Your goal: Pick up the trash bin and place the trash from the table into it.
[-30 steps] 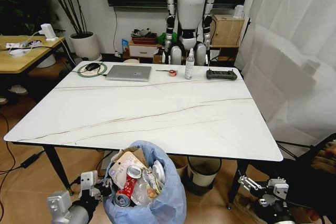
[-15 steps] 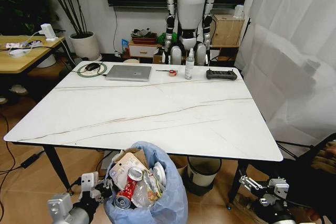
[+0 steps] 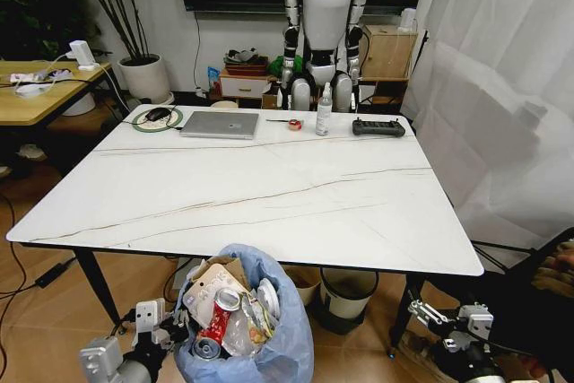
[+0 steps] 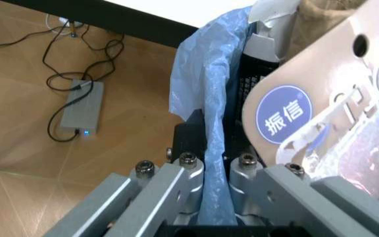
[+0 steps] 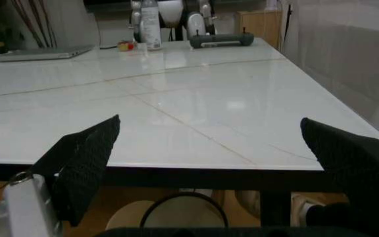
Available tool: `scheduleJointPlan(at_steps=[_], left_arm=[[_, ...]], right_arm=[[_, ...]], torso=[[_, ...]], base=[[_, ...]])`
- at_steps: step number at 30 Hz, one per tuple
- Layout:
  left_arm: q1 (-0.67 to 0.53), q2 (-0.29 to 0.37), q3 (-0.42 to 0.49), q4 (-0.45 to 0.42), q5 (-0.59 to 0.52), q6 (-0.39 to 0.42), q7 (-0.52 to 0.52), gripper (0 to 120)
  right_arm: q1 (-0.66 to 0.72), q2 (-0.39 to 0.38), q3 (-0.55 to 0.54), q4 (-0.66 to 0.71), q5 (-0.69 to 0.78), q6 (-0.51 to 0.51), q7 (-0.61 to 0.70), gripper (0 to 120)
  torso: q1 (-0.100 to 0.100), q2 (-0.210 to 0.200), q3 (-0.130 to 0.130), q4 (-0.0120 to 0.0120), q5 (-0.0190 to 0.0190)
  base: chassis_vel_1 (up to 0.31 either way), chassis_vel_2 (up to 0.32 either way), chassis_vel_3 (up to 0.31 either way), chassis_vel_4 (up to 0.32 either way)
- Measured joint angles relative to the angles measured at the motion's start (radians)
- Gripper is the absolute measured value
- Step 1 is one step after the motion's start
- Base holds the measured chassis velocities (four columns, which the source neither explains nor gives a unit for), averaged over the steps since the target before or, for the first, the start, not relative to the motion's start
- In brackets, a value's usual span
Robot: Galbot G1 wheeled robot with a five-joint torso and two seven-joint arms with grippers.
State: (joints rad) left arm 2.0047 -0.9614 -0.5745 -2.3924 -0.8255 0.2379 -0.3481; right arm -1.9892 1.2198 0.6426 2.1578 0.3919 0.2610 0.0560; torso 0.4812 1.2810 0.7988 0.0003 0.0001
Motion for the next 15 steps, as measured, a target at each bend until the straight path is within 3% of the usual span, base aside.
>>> scheduleJointPlan(at_steps=[11,15], left_arm=[[-0.003,-0.016,0.013,0.003,0.011,-0.002,0.011,0],[-0.006,-0.026,0.024,0.016,0.012,-0.002,0.018,0]], right_arm=[[0.000,0.000,-0.001,0.001,0.001,-0.001,0.000,100],[0.000,0.000,-0.001,0.001,0.001,-0.001,0.001,100]], torso=[[-0.024,-0.054,-0.030,-0.0001,0.0000],[-0.042,-0.094,-0.052,-0.0001,0.0000]], base=[[0.000,0.000,0.000,0.000],[0.000,0.000,0.000,0.000]])
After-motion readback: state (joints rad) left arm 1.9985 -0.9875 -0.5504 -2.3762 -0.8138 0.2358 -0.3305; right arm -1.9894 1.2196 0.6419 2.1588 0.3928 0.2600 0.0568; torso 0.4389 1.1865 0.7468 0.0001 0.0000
